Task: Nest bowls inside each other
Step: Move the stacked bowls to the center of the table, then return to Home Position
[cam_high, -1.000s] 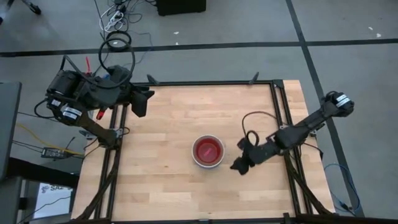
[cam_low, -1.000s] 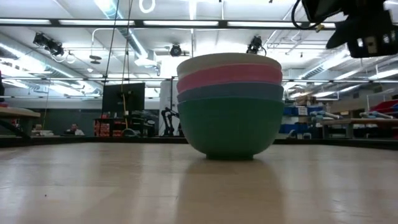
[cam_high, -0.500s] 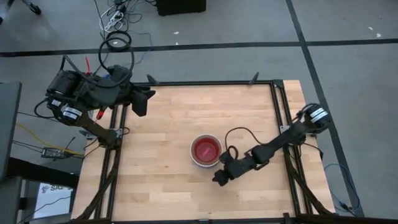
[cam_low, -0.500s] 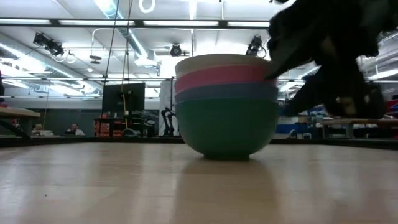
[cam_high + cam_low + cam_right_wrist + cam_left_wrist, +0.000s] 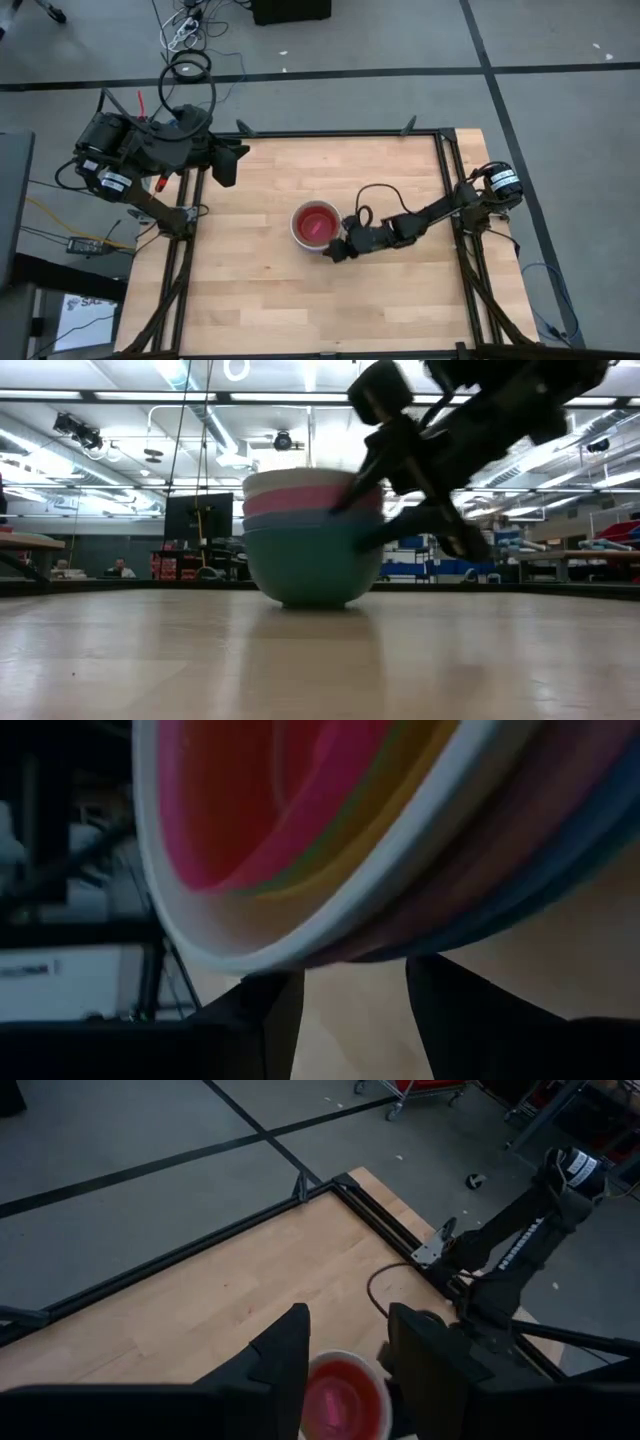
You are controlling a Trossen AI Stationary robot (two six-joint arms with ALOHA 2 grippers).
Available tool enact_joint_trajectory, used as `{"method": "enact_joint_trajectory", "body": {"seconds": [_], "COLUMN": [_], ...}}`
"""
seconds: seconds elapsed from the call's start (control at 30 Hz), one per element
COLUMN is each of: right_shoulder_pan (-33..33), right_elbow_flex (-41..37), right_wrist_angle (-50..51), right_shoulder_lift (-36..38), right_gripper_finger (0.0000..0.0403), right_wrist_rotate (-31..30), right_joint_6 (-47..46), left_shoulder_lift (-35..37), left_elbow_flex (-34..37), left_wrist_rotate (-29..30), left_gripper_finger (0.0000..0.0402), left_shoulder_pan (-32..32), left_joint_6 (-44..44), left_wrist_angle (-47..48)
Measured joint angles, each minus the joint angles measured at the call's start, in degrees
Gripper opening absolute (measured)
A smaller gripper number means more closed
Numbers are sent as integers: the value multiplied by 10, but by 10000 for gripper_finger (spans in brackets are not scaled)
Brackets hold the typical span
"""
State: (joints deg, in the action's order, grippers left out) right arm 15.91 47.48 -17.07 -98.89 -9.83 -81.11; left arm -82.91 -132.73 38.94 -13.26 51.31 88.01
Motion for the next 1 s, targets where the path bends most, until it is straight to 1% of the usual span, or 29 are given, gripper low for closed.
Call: {"method": "enact_joint_trajectory", "body": {"seconds": [0.13, 0.37, 0.5, 0.6, 0.73, 0.9, 1.0], "right_shoulder_pan": [-35, -94, -114, -101, -60, -27, -21], "right_elbow_flex": [0, 0, 0, 0, 0, 0, 0], "right_wrist_angle": [-6, -17, -53, -115, -186, -190, -191], "right_shoulder_lift": [0, 0, 1, 14, 74, 202, 303], "right_gripper_finger": [168, 168, 168, 168, 168, 168, 168], "right_wrist_rotate": [3, 28, 81, 120, 128, 117, 126], "right_joint_6": [3, 33, 66, 122, 214, 328, 415], "left_shoulder_lift": [0, 0, 0, 0, 0, 0, 0], "left_elbow_flex": [0, 0, 0, 0, 0, 0, 0], "left_wrist_rotate": [0, 0, 0, 0, 1, 8, 55], "left_gripper_finger": [147, 147, 147, 147, 147, 147, 147], "left_shoulder_pan": [0, 0, 0, 0, 0, 0, 0], "left_joint_6": [0, 0, 0, 1, 17, 50, 58], "left_wrist_angle": [1, 1, 2, 2, 3, 1, -40]}}
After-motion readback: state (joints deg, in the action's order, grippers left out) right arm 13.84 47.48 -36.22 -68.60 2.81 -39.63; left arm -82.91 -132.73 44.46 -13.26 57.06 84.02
